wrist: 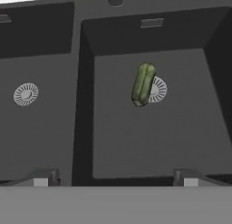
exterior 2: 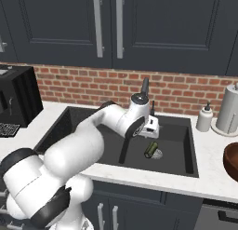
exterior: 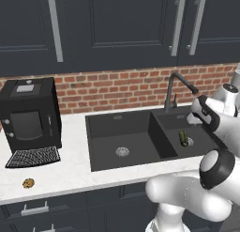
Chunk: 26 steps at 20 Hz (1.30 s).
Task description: Pick the cucumber from the sink and place it in the bowl. Then pick the bowl and place it in the microwave. Then close the microwave door and press the start button.
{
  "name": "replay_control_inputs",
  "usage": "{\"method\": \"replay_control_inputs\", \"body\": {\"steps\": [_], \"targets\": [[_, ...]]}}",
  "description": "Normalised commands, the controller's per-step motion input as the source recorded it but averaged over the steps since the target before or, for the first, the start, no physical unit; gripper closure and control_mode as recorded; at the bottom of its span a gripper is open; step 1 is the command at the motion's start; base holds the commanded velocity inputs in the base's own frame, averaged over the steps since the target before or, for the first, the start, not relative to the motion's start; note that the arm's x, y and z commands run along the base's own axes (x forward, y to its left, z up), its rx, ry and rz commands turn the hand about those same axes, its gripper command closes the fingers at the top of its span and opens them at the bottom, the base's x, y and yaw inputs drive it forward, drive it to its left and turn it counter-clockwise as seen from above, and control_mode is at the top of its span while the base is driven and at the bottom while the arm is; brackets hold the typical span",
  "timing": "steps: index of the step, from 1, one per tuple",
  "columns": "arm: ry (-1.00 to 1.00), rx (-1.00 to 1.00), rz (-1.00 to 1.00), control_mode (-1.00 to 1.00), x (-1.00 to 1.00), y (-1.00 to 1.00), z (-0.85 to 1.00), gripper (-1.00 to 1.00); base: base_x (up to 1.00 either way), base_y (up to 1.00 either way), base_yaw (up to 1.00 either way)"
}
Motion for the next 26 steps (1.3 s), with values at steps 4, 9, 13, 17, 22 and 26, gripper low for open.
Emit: {"method": "replay_control_inputs", "body": {"steps": [4,9,13,17,22,26], "targets": [[0.01,0.0,-0.06,-1.0,0.38,-0.19,-0.3,-1.0,0.0,0.0,0.0],[0.06,0.0,-0.05,-1.0,0.35,-0.25,-0.28,-1.0,0.0,0.0,0.0],[0.04,0.0,-0.02,-1.0,0.38,-0.35,-0.35,-1.0,0.0,0.0,0.0],[0.03,0.0,-0.02,-1.0,0.36,-0.13,-0.3,-1.0,0.0,0.0,0.0],[0.03,0.02,0.0,-1.0,0.38,-0.05,-0.26,-1.0,0.0,0.0,0.0],[0.0,0.03,0.0,-1.0,0.38,-0.14,-0.21,-1.0,0.0,0.0,0.0]]}}
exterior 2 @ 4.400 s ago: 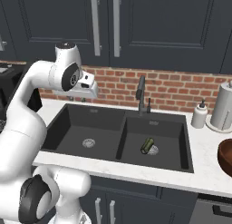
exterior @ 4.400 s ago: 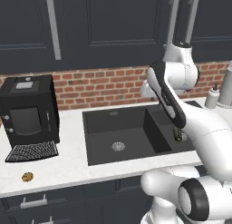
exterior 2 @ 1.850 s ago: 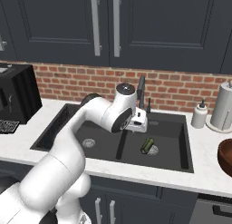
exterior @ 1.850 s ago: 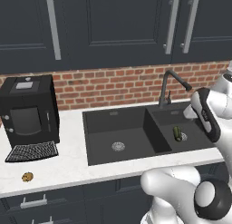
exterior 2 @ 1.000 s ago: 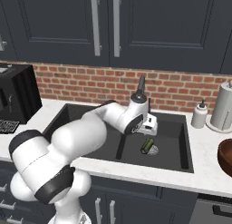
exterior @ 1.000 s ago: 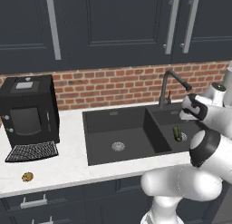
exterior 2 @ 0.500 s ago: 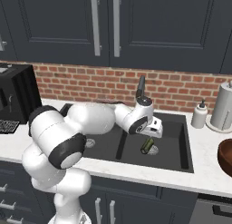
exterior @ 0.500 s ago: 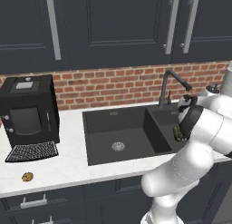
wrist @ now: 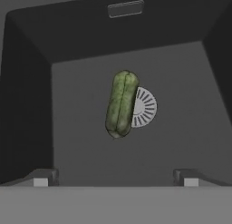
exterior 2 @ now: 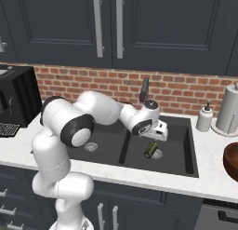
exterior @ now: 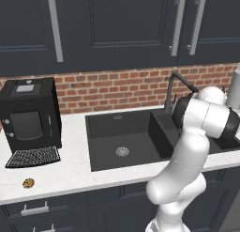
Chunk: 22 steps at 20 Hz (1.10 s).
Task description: Pick the cucumber from the sink and place it in the bowl. Then pick the bowl and place it in the microwave. Then close the microwave door and press the start button.
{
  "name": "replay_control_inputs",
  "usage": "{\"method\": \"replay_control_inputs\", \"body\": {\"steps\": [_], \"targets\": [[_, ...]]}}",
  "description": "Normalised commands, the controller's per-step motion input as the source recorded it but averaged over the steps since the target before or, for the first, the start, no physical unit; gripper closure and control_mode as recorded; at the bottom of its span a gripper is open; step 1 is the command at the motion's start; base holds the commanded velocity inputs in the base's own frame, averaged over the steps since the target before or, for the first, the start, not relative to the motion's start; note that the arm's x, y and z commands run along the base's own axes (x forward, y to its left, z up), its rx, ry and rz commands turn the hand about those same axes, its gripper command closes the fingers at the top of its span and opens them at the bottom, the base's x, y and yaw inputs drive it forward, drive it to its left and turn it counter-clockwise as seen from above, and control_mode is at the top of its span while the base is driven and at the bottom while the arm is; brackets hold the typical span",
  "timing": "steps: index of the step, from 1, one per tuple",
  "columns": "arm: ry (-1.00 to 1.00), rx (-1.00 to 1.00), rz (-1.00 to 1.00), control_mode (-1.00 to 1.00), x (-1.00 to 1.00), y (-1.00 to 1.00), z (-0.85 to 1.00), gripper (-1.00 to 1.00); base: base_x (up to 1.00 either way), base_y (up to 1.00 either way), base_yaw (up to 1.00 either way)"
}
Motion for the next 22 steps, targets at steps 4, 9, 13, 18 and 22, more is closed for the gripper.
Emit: {"method": "replay_control_inputs", "body": {"steps": [4,9,13,18,22], "targets": [[0.0,0.02,0.0,-1.0,0.32,-0.16,-0.18,-1.0,0.0,0.0,0.0],[0.0,0.01,0.0,-1.0,0.24,-0.12,-0.13,-1.0,0.0,0.0,0.0],[0.04,0.0,0.0,-1.0,0.21,-0.06,-0.15,-1.0,0.0,0.0,0.0],[0.01,0.0,0.0,-1.0,0.01,0.0,-0.2,-1.0,0.0,0.0,0.0],[0.0,0.0,0.0,-1.0,0.0,0.05,-0.28,-1.0,0.0,0.0,0.0]]}}
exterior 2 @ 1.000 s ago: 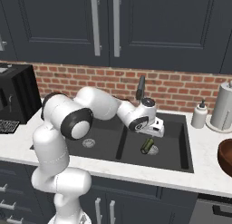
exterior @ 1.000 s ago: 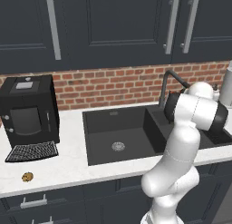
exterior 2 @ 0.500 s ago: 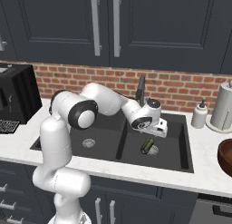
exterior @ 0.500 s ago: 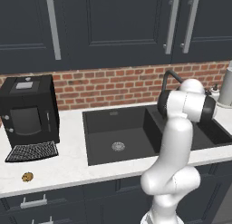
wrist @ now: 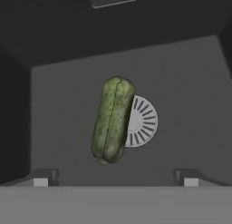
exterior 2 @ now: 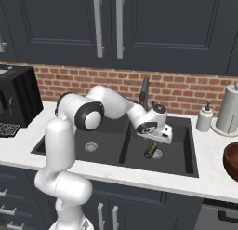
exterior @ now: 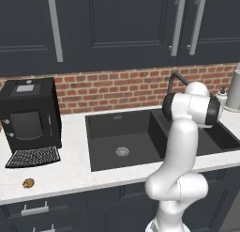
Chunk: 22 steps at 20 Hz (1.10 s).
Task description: Pick the cucumber from the sink and place it in the bowl. Then pick the bowl and place it in the microwave. Then close the microwave door and press the start button.
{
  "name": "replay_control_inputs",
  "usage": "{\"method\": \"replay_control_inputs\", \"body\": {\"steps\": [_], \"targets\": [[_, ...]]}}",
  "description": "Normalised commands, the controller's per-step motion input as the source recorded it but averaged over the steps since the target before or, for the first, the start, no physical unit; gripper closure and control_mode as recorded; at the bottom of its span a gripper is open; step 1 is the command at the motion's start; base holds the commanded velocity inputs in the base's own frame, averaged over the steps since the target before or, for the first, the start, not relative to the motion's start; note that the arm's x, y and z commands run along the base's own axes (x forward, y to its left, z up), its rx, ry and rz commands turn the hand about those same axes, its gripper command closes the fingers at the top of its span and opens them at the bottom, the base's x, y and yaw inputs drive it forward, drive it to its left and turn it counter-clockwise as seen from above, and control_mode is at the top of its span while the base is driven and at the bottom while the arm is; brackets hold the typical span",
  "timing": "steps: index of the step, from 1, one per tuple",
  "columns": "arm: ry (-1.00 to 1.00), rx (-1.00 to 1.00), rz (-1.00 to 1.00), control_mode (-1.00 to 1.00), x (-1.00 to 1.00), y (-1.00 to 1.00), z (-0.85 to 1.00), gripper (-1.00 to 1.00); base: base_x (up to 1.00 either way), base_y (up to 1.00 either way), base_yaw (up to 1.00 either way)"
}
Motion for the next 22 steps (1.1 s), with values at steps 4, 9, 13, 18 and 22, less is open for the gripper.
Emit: {"method": "replay_control_inputs", "body": {"steps": [4,9,13,18,22], "targets": [[0.0,0.0,0.0,-1.0,0.0,0.11,-0.31,-1.0,0.0,0.0,0.0],[0.0,0.0,0.0,-1.0,0.01,0.12,-0.26,-1.0,0.0,0.0,0.0],[0.0,0.0,0.0,-1.0,0.11,0.01,-0.18,-1.0,0.0,0.0,0.0],[0.0,0.0,0.0,-1.0,0.15,0.0,-0.14,-1.0,0.0,0.0,0.0],[0.0,0.0,0.0,-1.0,0.17,0.0,-0.16,-1.0,0.0,0.0,0.0]]}}
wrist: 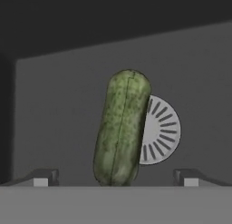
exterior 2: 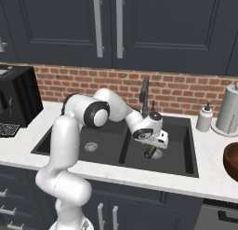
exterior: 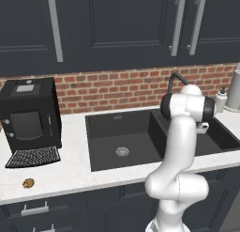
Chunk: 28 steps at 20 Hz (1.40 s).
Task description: Pick the cucumber from the sink and place it in the bowl. Then pick the bowl and place it in the microwave. Then close the microwave door and press the start button.
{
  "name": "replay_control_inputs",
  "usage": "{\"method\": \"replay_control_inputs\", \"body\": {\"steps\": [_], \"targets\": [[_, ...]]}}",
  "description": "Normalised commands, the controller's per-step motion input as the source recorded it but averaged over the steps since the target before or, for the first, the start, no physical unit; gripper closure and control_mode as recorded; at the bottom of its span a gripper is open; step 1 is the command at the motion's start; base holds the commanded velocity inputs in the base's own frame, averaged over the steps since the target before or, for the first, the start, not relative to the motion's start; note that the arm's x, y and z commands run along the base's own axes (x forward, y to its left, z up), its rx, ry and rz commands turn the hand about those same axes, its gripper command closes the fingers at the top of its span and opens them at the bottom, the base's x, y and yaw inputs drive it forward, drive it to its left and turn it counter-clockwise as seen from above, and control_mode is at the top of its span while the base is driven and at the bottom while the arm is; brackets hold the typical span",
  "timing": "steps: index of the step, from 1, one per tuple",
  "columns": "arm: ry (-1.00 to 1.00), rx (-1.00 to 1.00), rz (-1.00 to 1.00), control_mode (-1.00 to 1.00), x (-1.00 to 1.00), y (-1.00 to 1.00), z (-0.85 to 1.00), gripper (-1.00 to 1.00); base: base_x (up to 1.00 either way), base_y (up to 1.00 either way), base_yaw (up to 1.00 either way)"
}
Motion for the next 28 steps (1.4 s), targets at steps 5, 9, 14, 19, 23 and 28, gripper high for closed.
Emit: {"method": "replay_control_inputs", "body": {"steps": [5,9,14,19,23,28], "targets": [[0.0,0.0,0.0,-1.0,0.17,0.0,-0.2,-1.0,0.0,0.0,0.0],[0.01,0.0,0.0,-1.0,0.12,0.0,-0.23,-1.0,0.0,0.0,0.0],[0.03,0.0,0.0,-1.0,0.07,0.0,-0.24,-1.0,0.0,0.0,0.0],[0.01,0.0,0.0,-1.0,0.07,0.0,-0.24,-1.0,0.0,0.0,0.0],[0.0,0.0,0.0,-1.0,0.08,0.0,-0.21,-1.0,0.0,0.0,0.0],[0.0,0.0,0.0,-1.0,0.08,0.0,-0.21,-1.0,0.0,0.0,0.0]]}}
